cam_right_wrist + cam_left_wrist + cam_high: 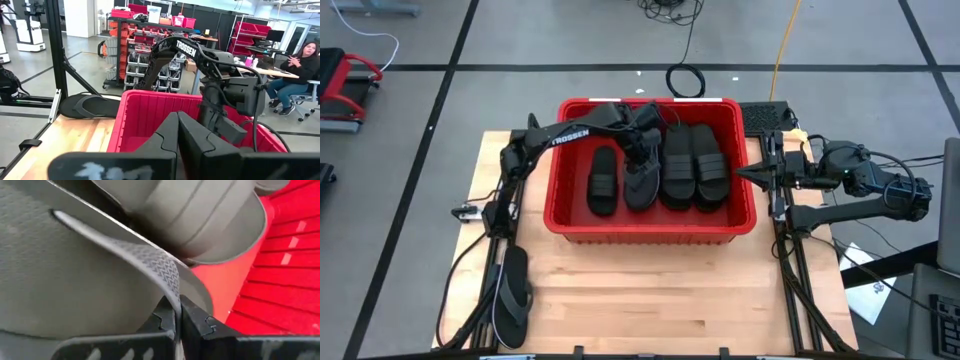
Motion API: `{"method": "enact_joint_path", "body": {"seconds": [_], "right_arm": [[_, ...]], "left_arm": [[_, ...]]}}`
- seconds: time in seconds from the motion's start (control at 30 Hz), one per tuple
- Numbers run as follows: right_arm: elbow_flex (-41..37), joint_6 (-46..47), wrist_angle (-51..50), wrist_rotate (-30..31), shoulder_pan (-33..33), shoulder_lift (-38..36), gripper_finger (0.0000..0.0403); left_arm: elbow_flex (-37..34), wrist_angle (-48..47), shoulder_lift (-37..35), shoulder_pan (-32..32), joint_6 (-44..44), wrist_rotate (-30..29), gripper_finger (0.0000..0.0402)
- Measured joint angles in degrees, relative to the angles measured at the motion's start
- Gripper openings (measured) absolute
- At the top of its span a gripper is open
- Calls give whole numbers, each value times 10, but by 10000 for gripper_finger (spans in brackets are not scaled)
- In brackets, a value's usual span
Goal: Pick and place slides into bin
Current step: Put the black slipper into the red bin
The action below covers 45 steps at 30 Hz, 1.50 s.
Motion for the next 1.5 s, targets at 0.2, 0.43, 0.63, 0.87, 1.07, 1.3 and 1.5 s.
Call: {"method": "enact_joint_path", "body": {"seconds": [0.2,0.43,0.63,0.87,1.07,1.3,1.5], "right_arm": [[0,0,0,0,0,0,0],[0,0,0,0,0,0,0],[0,-1,0,0,0,0,0],[0,-2,0,0,0,0,0],[0,2,0,-1,0,0,0],[0,3,0,-2,0,0,0],[0,9,0,-2,0,0,0]], "left_arm": [[-5,5,6,-3,-8,-1,0],[-5,7,12,1,-6,-17,0],[-9,12,23,0,-15,-14,0],[-10,9,33,0,-21,-7,1],[-10,11,33,-1,-19,-8,34],[-10,11,32,-1,-21,-8,104],[-10,11,32,-1,-42,-3,159]]}}
